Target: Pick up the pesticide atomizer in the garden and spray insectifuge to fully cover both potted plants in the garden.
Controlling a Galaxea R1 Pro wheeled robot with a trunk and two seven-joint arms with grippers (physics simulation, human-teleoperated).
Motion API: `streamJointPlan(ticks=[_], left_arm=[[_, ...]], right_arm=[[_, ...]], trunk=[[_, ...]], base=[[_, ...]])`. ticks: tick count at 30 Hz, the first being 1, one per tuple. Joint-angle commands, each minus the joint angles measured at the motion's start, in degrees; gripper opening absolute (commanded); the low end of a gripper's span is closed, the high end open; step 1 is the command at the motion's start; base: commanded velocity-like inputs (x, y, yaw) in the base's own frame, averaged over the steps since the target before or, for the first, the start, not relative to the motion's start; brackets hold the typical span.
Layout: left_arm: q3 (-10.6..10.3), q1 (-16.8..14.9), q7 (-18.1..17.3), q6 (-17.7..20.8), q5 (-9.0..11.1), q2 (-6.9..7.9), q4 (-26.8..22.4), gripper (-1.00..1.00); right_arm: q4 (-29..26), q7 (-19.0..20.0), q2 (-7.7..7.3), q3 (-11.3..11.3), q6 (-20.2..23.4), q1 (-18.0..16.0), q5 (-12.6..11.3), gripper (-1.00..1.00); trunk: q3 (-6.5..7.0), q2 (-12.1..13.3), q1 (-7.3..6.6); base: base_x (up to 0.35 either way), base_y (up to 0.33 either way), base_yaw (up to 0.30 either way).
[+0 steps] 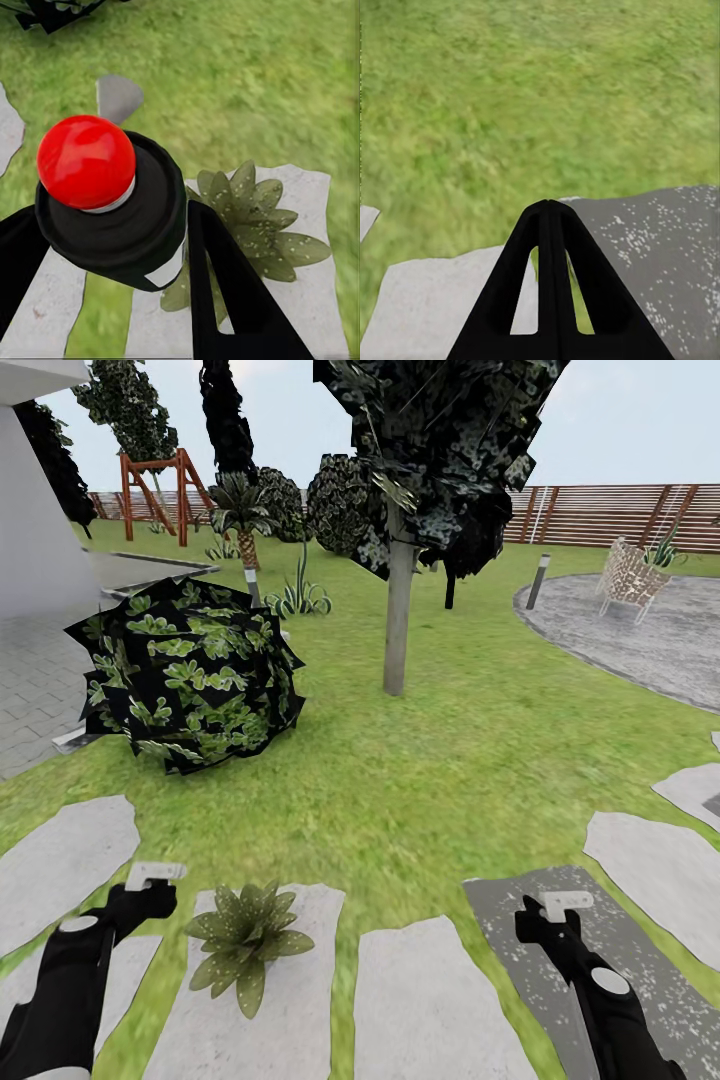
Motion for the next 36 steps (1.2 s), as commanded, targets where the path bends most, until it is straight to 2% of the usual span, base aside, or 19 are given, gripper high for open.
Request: streamJointPlan(ticks=[1, 18, 36], left_arm=[[0.1, 0.1, -0.4, 0.1, -0.5, -0.01, -0.1, -1.0], [0.0, 0.2, -0.3, 0.0, -0.5, -0.11, 0.0, -1.0], [0.0, 1.5, -0.3, 0.0, -0.4, -0.18, -0.2, -1.0]], right_arm=[[-0.1, 0.5, 0.08, -0.2, 0.2, 0.0, 0.4, 1.0], [-0.2, 0.5, 0.13, 0.2, 1.2, 0.0, 0.8, 1.0], [-0.2, 0.4, 0.13, 0.2, 1.1, 0.0, 0.7, 1.0]], trunk=[[-0.05, 0.0, 0.0], [-0.08, 0.0, 0.0], [-0.75, 0.0, 0.0]], base=[[0.0, 0.0, 0.0], [0.0, 0.0, 0.008], [0.0, 0.0, 0.262]])
